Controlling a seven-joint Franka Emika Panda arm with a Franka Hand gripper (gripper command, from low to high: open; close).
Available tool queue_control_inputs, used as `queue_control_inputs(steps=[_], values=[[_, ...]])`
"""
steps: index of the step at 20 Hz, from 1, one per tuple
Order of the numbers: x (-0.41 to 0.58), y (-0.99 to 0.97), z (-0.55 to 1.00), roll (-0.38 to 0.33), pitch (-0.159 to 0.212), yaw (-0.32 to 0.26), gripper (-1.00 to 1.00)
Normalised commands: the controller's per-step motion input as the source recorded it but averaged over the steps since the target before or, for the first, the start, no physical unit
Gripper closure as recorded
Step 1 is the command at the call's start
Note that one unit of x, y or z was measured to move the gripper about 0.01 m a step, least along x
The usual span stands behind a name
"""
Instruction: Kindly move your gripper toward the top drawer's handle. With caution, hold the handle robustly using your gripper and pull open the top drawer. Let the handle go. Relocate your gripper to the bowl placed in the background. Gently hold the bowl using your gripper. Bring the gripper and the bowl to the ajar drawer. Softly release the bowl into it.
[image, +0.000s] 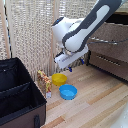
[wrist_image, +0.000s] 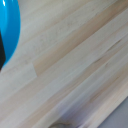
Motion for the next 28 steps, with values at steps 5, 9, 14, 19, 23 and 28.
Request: queue_control_inputs(steps=[5,9,14,19,23,28], values=[[0.343,0.05,0.02,0.001,-0.106,-0.214,-1.00],[0.381,0.05,0.00,0.027,-0.111,-0.191,-1.00],[0.421,0.06,0.00,0.081,-0.106,-0.166,-1.00],[0.454,0.07,0.00,0.092,-0.103,-0.149,-1.00],[0.503,-0.08,0.05,0.125,-0.094,-0.117,-1.00],[0.379,-0.56,0.29,0.219,-0.057,-0.038,-1.00]])
